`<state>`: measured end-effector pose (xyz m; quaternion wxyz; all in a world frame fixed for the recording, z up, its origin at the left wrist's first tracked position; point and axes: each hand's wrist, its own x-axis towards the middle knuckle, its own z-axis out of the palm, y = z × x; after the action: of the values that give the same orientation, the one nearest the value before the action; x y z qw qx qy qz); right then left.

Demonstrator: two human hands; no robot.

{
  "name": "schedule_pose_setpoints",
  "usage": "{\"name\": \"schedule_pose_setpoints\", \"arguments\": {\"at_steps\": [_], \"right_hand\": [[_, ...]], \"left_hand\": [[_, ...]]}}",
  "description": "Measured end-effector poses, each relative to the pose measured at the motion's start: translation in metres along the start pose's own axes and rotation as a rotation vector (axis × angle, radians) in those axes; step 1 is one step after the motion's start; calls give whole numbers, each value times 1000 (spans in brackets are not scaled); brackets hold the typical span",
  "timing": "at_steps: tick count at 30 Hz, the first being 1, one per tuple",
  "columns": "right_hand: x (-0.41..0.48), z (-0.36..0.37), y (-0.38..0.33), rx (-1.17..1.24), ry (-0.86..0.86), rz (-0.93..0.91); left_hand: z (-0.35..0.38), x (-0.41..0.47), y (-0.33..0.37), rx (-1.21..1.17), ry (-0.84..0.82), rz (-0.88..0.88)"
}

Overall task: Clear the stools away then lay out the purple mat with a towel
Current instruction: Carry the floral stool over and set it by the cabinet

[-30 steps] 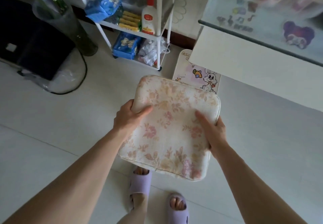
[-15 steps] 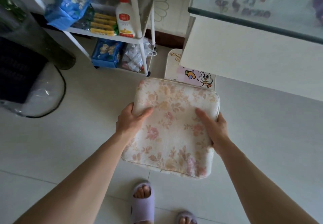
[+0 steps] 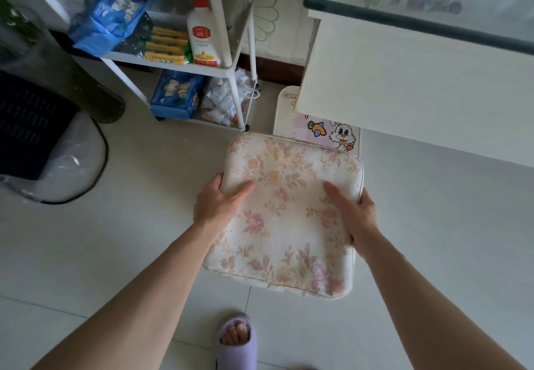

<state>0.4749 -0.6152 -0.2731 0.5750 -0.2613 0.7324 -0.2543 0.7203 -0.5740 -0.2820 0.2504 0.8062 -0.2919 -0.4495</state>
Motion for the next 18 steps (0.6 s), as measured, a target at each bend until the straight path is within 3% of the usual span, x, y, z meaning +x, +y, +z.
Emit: {"name": "schedule_pose_setpoints", "arguments": {"at_steps": [9, 12, 18], "right_hand": [[-30, -7, -8, -41, -26, -27], [-67, -22, -16, -67, -20, 13], [-177, -80, -38, 13, 91, 87]], "left_hand": [[-4, -33, 19, -78, -8, -19], [-15, -69, 35, -40, 4, -4], [-41, -164, 90, -22, -126, -21]]}}
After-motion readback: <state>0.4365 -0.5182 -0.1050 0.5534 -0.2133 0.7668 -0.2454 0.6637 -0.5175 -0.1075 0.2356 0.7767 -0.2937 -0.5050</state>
